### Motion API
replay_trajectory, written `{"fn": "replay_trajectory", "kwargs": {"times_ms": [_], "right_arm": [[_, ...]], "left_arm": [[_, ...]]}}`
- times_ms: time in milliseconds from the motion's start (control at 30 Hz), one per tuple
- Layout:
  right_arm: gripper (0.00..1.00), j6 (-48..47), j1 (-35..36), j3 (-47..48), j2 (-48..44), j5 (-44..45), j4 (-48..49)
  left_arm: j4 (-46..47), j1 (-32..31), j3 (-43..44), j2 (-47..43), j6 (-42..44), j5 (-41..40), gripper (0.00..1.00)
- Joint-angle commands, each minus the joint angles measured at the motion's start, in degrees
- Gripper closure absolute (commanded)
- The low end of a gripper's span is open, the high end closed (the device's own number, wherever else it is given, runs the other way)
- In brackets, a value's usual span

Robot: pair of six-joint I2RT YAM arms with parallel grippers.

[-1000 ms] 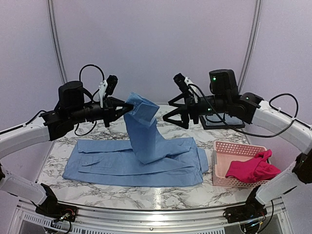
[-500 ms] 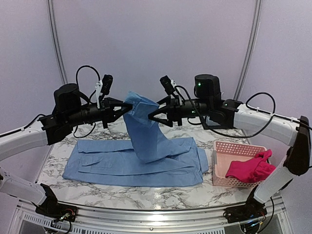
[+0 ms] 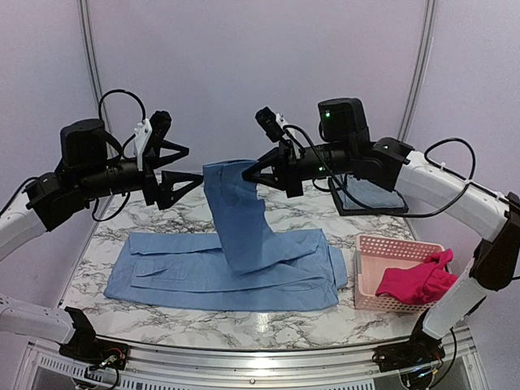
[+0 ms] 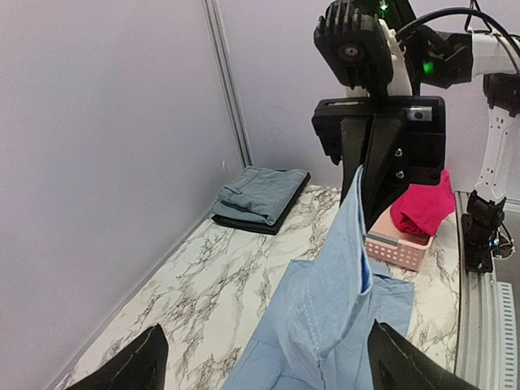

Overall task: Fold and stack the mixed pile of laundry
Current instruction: Pass from the left arm to the right, then pass from the right arm to the left

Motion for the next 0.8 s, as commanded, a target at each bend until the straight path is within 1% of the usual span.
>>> {"fn": "replay_trajectory", "kwargs": {"times_ms": [0,100,233,333,433,500,733,767], "right_arm": [[1.0,-6.79,3.47,6.47,1.35,8.16,-15.55],[1.0,-7.49,5.25,9.66,3.45,11.33,-20.9],[1.0,-6.7,5.91,10.43,3.64,12.26,-21.77],[1.0,-6.11,5.93,10.89,3.75,12.58,-22.04],[1.0,-5.46,5.98,10.97,3.8,12.57,-21.99],[1.0,-5.23,6.0,10.73,3.8,12.61,-21.78],[1.0,-4.12,5.99,10.59,4.33,13.02,-22.02],[1.0,-4.07,6.0,10.63,4.22,12.84,-21.99]], "left_arm": [[-12.48,-1.31,4.29,-1.09,4.06,-2.08,0.12],[-12.95,-3.74,6.47,0.1,2.24,-3.86,0.12],[-15.38,-7.15,8.94,3.31,1.22,-5.76,0.12],[-16.42,-8.81,10.02,5.49,1.24,-5.78,0.19],[-16.54,-9.52,10.8,7.68,1.07,-4.72,0.34],[-16.64,-10.06,11.52,9.07,1.26,-4.46,0.4],[-17.01,-11.47,13.31,12.18,1.71,-4.71,0.42],[-17.0,-11.63,13.34,12.33,1.85,-4.91,0.47]]}}
